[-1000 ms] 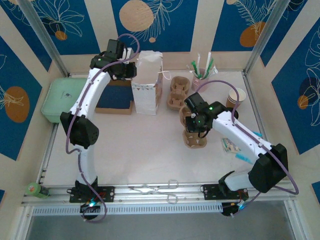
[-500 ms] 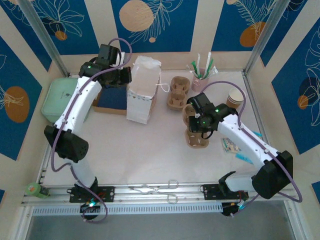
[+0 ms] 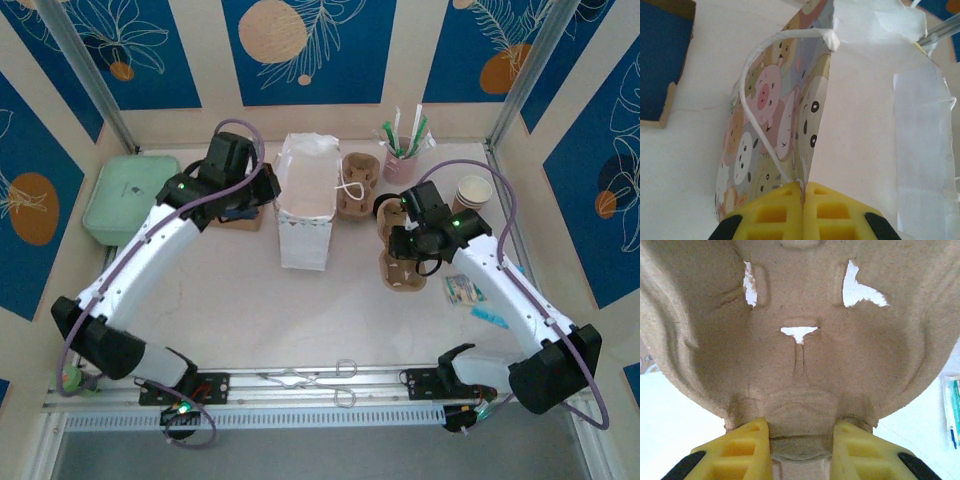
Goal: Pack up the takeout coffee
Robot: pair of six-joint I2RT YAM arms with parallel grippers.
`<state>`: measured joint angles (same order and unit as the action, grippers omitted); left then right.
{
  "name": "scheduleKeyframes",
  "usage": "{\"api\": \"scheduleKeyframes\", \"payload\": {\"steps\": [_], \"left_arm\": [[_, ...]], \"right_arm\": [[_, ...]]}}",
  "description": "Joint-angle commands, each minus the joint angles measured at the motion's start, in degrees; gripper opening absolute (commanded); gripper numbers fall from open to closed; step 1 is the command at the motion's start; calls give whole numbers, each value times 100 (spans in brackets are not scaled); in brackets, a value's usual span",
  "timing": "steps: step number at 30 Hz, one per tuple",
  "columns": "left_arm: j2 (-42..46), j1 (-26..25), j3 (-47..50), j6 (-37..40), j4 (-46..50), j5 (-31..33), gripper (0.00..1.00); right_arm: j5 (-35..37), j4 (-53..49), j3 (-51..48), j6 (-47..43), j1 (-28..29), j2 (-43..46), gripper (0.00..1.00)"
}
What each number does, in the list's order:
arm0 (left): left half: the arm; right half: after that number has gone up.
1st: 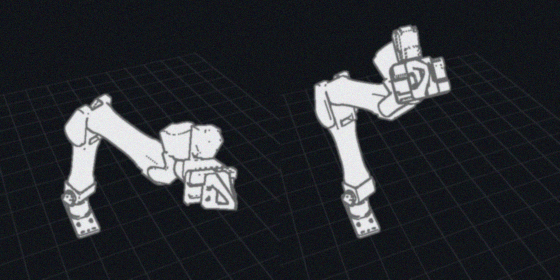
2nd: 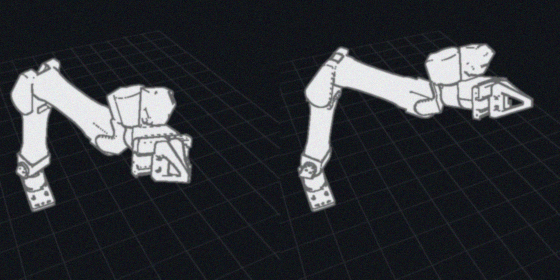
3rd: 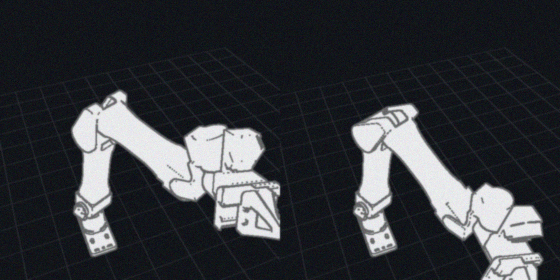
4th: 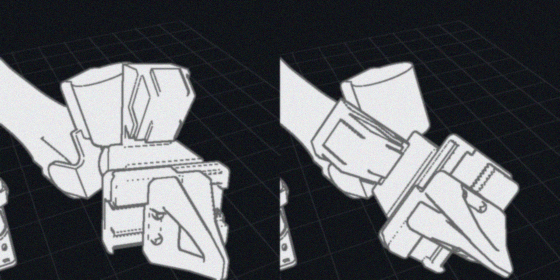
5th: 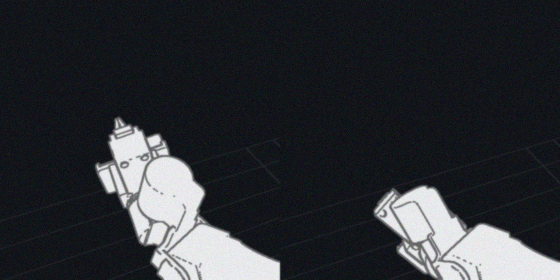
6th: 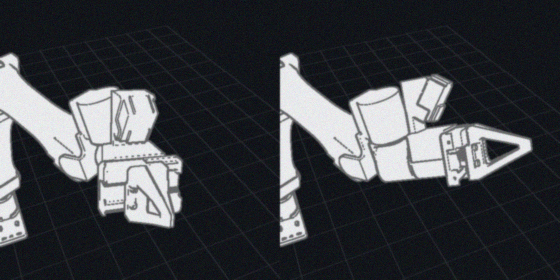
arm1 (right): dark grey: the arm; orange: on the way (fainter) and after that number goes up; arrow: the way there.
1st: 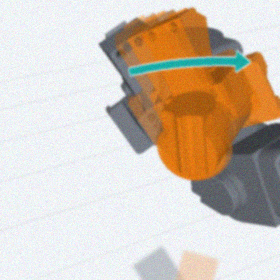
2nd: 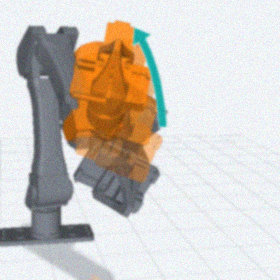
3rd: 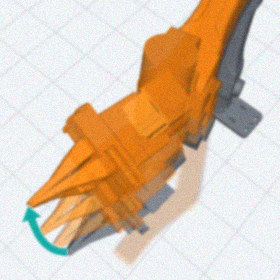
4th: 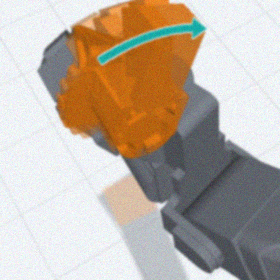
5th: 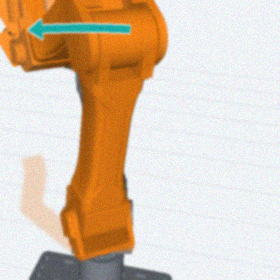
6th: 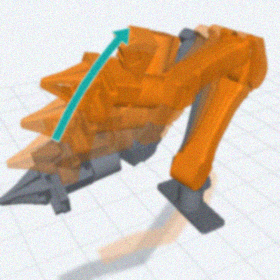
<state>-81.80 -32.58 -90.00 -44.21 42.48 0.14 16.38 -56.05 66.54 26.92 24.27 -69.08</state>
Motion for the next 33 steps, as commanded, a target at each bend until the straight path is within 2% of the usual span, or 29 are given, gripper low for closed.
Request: {"api": "scheduleKeyframes", "payload": {"steps": [1,18,24,33], "left_arm": [[380,-298,274,-874,-436,666,0],[681,-1512,554,-2636,602,2551,0],[630,-1849,609,-2936,815,2741,0],[612,-2299,922,-3428,647,2804,0]], "right_arm": [[-167,-186,225,-125,-86,208,27],[-198,-485,556,-135,-326,553,27],[-190,-604,774,-147,-388,538,27],[-233,-679,914,-126,-423,559,27]]}}
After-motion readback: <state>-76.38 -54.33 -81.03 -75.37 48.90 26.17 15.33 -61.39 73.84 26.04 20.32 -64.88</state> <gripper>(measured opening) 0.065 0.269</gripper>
